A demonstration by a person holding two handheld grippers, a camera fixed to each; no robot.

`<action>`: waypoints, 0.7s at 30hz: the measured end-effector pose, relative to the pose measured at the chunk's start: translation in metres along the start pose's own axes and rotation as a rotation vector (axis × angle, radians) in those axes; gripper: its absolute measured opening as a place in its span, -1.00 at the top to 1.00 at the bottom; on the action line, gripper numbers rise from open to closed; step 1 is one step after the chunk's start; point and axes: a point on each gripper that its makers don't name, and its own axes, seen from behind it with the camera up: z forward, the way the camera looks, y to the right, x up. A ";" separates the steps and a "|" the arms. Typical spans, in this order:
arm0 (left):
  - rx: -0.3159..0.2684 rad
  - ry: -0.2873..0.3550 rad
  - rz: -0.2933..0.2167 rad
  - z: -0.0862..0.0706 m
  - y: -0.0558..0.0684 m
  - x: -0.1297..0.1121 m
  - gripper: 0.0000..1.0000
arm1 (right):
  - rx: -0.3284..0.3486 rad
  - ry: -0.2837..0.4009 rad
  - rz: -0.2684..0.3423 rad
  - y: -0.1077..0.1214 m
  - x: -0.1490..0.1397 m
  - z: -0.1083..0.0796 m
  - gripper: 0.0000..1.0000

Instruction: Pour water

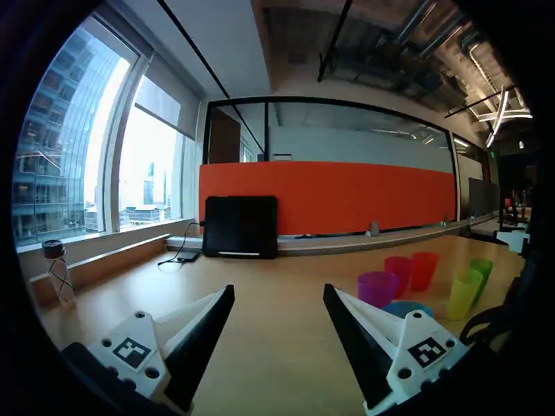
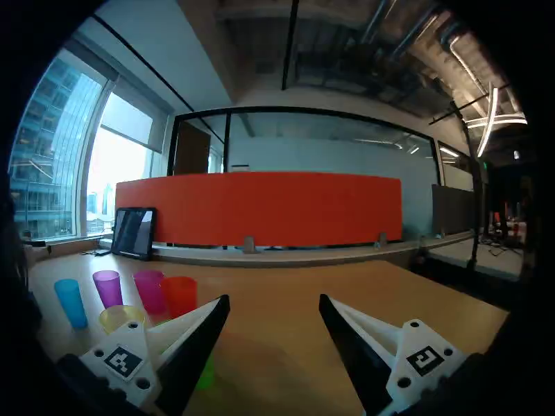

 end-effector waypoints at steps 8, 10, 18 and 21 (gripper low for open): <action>0.000 0.000 0.000 0.001 0.000 0.000 -0.91 | 0.001 0.000 0.000 0.001 0.000 -0.002 -1.00; 0.000 0.000 0.000 0.001 0.000 0.000 -0.91 | 0.002 -0.001 0.000 0.001 0.000 -0.002 -0.99; 0.000 0.000 0.000 0.000 0.000 0.001 -0.91 | 0.006 -0.004 0.001 0.001 0.000 -0.002 -1.00; 0.000 0.000 0.000 0.001 0.000 0.001 -0.91 | 0.006 -0.004 0.001 0.001 0.000 -0.002 -0.99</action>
